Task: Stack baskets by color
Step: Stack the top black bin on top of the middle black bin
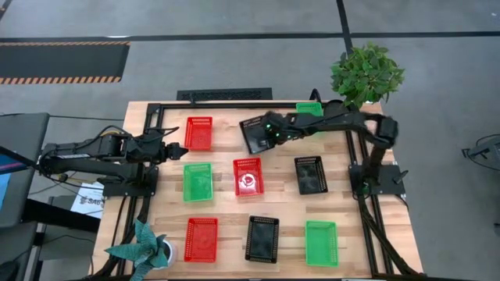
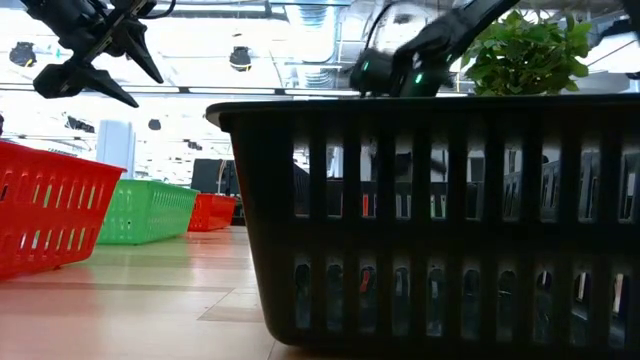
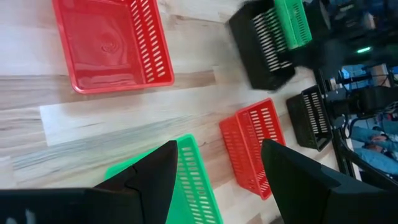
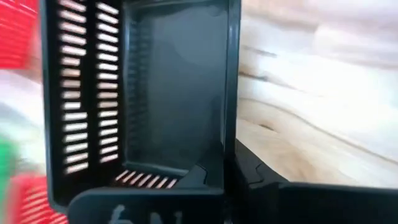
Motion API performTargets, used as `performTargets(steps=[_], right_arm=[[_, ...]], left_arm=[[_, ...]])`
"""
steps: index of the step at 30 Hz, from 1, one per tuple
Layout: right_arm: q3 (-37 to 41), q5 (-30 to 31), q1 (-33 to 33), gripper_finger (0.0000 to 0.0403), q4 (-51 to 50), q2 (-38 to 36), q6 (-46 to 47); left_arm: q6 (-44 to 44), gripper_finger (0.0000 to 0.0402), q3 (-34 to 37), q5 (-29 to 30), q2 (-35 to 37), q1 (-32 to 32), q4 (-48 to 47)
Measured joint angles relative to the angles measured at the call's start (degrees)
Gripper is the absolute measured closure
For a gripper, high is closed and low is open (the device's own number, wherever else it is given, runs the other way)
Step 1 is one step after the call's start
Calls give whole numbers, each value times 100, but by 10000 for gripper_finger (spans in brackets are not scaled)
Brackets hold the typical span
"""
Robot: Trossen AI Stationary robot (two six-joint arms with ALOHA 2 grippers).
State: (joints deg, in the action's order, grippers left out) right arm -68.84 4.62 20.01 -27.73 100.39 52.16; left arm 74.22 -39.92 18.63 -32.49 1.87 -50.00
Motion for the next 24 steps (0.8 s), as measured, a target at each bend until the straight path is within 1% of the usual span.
performTargets(steps=[2, 4, 6, 9, 11, 14, 18, 19, 21, 24], right_arm=[[-13, 4, -54, 392, -269, -488, 48], [-13, 51, -198, 395, -780, -1027, 48], [-13, 209, -451, 396, -1353, -1566, 96], [-13, 597, -1022, 391, -2507, -2308, 646], [-11, 924, -1542, 390, -3379, -2718, 1281], [-11, 1413, -2518, 396, -4657, -3180, 2595], [0, 1527, -3779, 394, -5951, -3401, 4461], [30, 1535, -4062, 391, -6121, -3414, 4842], [203, 1550, -4517, 385, -6127, -3421, 5442], [647, 1510, -5000, 389, -5846, -3395, 5962]], left_arm=[[6, 181, 0, -28, 2, 0, 4], [44, 181, 0, -28, 1, 0, 14], [46, 181, 0, -26, 0, 0, 41], [50, 181, 0, -10, 2, 0, 77], [66, 181, 0, 16, -1, 0, 116], [174, 181, -2, 36, -77, 0, 149], [209, 181, -2, 108, -237, 0, 160], [217, 181, -2, 116, -286, 0, 160], [236, 181, -2, 114, -389, 0, 197], [236, 181, -2, 112, -511, 0, 330]])
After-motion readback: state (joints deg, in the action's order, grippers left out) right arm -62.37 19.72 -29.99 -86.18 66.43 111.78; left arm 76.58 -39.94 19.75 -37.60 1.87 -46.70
